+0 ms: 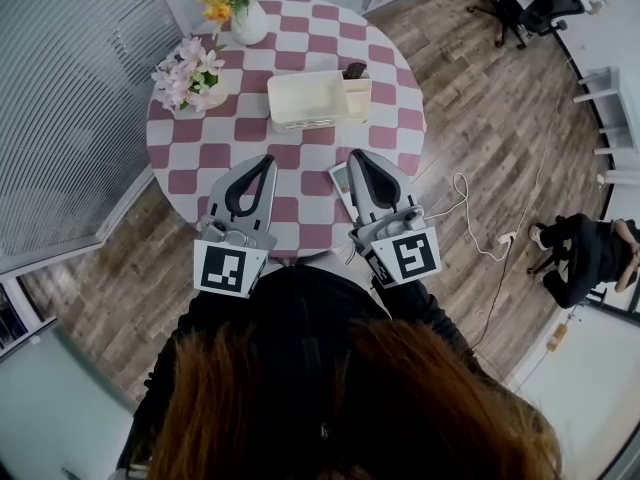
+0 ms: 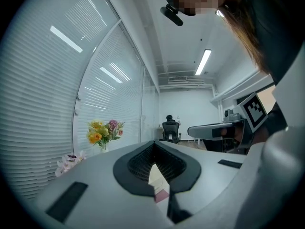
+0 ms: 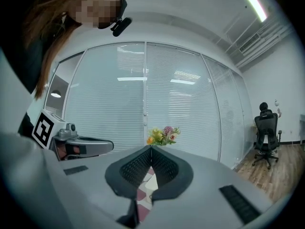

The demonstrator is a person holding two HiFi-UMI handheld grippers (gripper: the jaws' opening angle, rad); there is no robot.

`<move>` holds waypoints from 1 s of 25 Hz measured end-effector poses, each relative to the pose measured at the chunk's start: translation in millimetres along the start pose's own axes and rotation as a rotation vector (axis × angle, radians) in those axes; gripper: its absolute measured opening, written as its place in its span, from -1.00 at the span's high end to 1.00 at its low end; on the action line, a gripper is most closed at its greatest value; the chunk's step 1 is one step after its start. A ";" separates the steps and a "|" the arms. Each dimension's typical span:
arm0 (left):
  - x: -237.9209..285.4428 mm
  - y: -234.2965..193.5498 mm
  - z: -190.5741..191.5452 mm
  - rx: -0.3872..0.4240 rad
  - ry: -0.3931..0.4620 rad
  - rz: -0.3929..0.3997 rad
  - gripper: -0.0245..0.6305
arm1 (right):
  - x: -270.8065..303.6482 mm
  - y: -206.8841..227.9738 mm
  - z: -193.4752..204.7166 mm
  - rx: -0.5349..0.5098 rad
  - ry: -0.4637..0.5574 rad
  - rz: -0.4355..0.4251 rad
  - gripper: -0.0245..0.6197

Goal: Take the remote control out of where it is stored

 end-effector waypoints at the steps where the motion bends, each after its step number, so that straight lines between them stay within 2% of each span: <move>1: 0.5 0.1 0.2 0.000 0.001 0.000 0.90 | -0.1 0.6 -0.8 0.002 0.003 0.001 0.88; 13: 6.3 -1.2 0.4 -0.010 0.000 -0.013 0.90 | 1.9 20.5 4.5 0.042 -0.008 0.037 0.88; 25: 9.5 -4.2 0.0 -0.002 0.001 -0.034 0.90 | 25.7 78.2 23.5 0.052 -0.034 0.141 0.88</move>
Point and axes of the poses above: the fingertips, and each gripper's own axes: x forward along the fingers, y to its right, z out of its underside, the point moved 2 cm from there along -x, backward along the fingers, and after that the axes turned 7 degrees about -z, right-handed, at the moved point
